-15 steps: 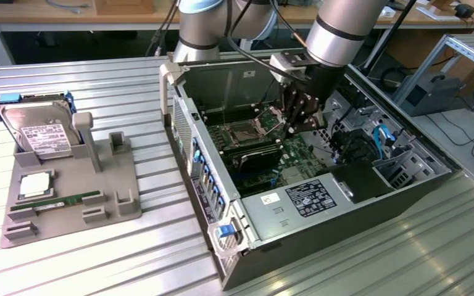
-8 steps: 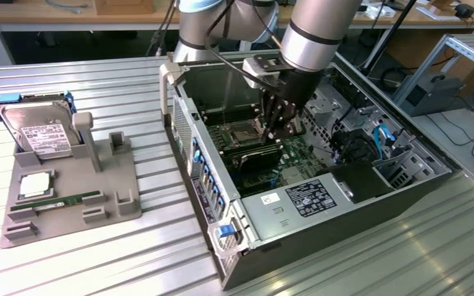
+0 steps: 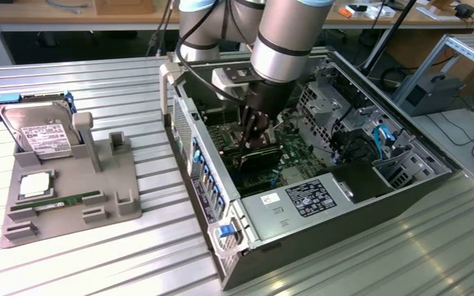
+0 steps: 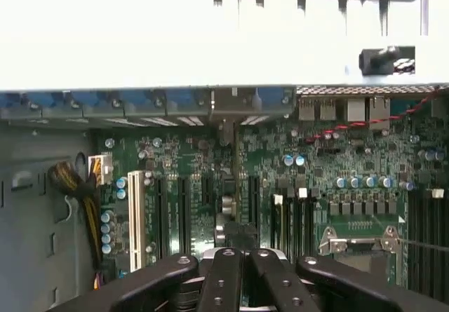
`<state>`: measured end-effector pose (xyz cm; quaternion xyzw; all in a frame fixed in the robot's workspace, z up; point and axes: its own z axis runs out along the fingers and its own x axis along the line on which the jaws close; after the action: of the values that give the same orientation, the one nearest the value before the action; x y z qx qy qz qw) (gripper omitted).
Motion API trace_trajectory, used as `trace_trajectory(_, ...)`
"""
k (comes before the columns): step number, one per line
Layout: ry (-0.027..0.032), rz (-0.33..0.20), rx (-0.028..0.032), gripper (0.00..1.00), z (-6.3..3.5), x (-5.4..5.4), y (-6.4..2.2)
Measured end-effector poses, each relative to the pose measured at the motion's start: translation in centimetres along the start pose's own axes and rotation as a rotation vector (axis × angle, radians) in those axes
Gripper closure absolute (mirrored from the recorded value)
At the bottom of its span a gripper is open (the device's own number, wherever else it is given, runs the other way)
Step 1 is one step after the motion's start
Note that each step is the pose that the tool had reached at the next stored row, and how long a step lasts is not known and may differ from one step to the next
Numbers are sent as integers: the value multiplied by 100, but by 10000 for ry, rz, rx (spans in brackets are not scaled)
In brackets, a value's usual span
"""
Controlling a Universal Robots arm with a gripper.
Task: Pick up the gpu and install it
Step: 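Press down on the gpu until it lock into place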
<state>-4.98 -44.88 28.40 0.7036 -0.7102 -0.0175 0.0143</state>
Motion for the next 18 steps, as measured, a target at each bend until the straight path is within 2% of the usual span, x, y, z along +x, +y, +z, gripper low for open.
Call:
trace_trajectory(12, 0, -1, 0, 89, 70, 10, 105)
trace_trajectory(18, 0, -11, 0, 89, 88, 48, 115)
